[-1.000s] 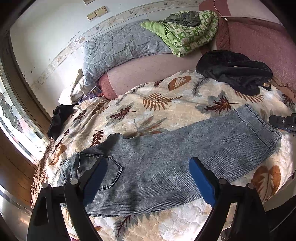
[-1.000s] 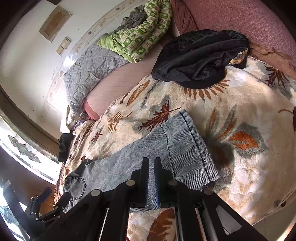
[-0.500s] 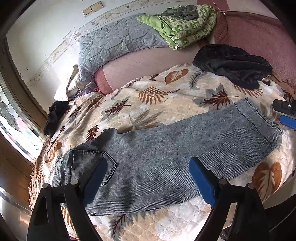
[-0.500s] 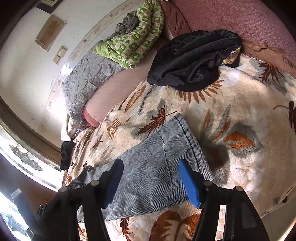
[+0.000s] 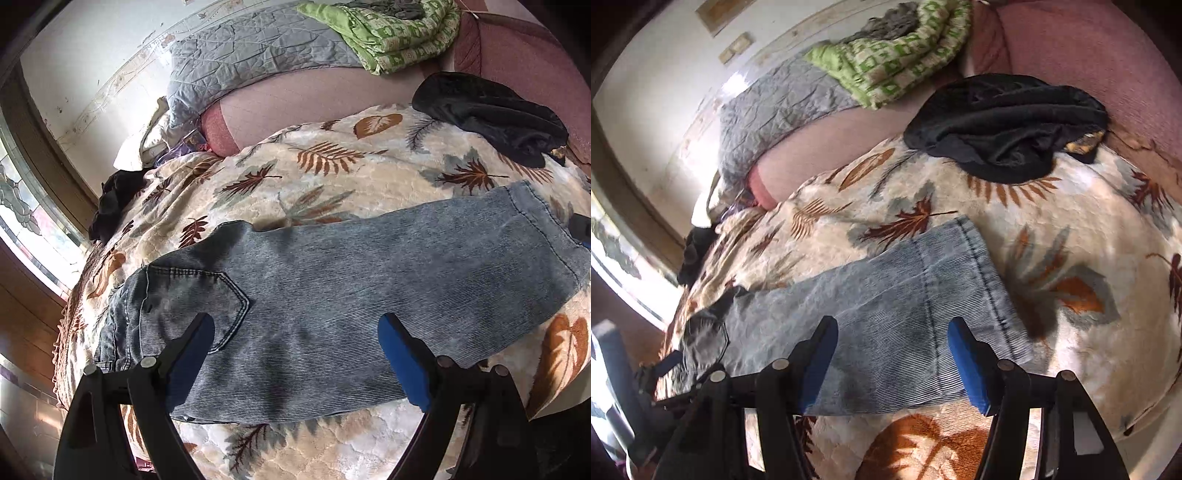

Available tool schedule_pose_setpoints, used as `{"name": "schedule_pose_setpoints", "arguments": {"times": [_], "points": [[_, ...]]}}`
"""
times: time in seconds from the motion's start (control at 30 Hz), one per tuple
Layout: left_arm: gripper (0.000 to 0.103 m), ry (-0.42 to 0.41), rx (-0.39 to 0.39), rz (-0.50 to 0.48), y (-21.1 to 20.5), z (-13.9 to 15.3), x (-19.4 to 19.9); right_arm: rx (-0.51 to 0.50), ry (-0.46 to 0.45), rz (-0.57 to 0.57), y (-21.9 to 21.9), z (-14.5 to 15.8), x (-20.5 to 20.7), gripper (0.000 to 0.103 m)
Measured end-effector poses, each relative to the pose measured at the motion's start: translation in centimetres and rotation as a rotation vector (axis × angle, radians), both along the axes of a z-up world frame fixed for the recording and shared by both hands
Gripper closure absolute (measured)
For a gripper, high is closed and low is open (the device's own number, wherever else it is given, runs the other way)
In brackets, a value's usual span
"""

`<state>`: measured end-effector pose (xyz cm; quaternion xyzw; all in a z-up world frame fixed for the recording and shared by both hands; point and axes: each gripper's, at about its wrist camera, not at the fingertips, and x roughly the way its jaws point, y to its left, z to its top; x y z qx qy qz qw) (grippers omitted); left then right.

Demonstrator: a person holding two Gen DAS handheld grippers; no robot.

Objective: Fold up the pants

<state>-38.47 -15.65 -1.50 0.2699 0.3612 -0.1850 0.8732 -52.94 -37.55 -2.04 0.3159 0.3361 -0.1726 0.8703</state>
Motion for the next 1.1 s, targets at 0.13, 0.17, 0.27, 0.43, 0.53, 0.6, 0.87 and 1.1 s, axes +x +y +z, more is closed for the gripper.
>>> {"name": "schedule_pose_setpoints", "arguments": {"times": [0.13, 0.17, 0.27, 0.43, 0.53, 0.6, 0.87, 1.1], "points": [[0.013, -0.003, 0.028, 0.077, 1.7, -1.4, 2.7, -0.045, 0.063, 0.049, 0.9, -0.9, 1.2, 0.067], [0.013, 0.002, 0.036, 0.095, 2.1, -1.8, 3.4, -0.019, 0.067, 0.048, 0.6, -1.3, 1.2, 0.069], [0.013, 0.021, 0.065, 0.136, 3.1, -3.4, 4.9, 0.013, 0.097, 0.022, -0.4, -2.2, 1.3, 0.069], [0.013, 0.066, 0.088, 0.144, 4.3, -5.6, 5.3, 0.074, 0.202, -0.024, -1.7, -4.7, 1.5, 0.071], [0.012, 0.063, 0.054, 0.131, 5.4, -5.8, 4.9, 0.053, 0.225, -0.032, -1.3, -5.0, 0.8, 0.076], [0.012, 0.080, 0.022, 0.123, 6.3, -6.0, 4.8, 0.055, 0.233, -0.036, -1.1, -5.1, 0.5, 0.076], [0.012, 0.109, -0.021, 0.098, 7.9, -4.3, 5.8, 0.010, 0.206, -0.048, -1.3, -2.3, 1.2, 0.077], [0.012, -0.009, -0.039, 0.252, 12.5, -0.3, 11.2, -0.018, 0.193, -0.039, -3.7, -1.2, 7.5, 0.074]]}}
